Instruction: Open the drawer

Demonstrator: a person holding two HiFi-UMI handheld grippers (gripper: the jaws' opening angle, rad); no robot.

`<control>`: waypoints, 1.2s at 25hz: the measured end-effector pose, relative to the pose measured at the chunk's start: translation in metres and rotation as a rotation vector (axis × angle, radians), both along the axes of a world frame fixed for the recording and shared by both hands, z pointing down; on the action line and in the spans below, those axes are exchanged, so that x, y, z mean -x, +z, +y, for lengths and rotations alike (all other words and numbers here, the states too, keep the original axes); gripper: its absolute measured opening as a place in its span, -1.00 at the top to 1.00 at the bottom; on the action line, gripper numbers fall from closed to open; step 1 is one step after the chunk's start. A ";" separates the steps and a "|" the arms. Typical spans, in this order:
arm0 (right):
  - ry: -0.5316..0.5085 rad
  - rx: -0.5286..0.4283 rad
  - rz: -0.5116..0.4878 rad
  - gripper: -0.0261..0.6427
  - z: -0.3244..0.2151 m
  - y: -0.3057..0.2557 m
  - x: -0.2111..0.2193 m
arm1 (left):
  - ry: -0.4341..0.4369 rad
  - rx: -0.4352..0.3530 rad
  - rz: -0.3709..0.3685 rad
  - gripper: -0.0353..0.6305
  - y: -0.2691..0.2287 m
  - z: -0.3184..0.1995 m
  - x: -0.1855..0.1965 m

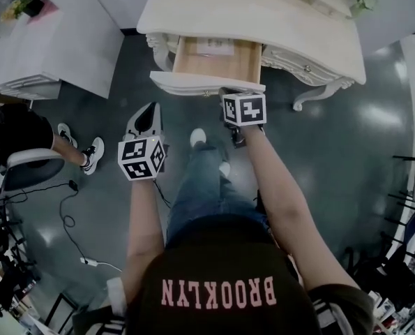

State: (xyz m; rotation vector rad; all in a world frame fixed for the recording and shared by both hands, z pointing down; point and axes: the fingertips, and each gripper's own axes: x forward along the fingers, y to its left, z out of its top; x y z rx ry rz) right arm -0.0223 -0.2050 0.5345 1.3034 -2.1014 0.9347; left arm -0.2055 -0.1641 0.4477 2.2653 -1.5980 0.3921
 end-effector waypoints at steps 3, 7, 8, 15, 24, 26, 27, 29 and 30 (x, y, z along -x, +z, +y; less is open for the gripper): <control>-0.041 -0.022 0.010 0.93 0.002 -0.019 -0.001 | 0.013 -0.022 0.002 0.88 -0.009 -0.003 -0.003; -0.056 -0.085 0.001 0.93 0.000 -0.052 -0.005 | 0.022 -0.053 0.006 0.88 -0.023 -0.009 -0.008; -0.055 -0.108 0.000 0.93 0.000 -0.060 -0.007 | 0.022 -0.060 0.007 0.88 -0.026 -0.010 -0.009; 0.001 -0.292 0.004 0.93 0.002 -0.119 -0.035 | 0.007 -0.122 0.011 0.88 -0.050 -0.018 -0.013; 0.009 -0.486 0.058 0.93 0.015 -0.181 -0.062 | 0.001 -0.205 0.010 0.88 -0.085 -0.024 -0.019; 0.013 -0.537 0.078 0.93 0.019 -0.191 -0.068 | 0.009 -0.226 0.010 0.88 -0.094 -0.026 -0.025; 0.011 -0.563 0.099 0.93 0.020 -0.196 -0.070 | 0.012 -0.237 0.010 0.88 -0.099 -0.027 -0.027; 0.007 -0.614 0.141 0.93 0.024 -0.206 -0.076 | 0.018 -0.262 0.008 0.88 -0.109 -0.029 -0.031; 0.009 -0.638 0.151 0.93 0.026 -0.210 -0.079 | 0.022 -0.274 0.008 0.88 -0.114 -0.030 -0.034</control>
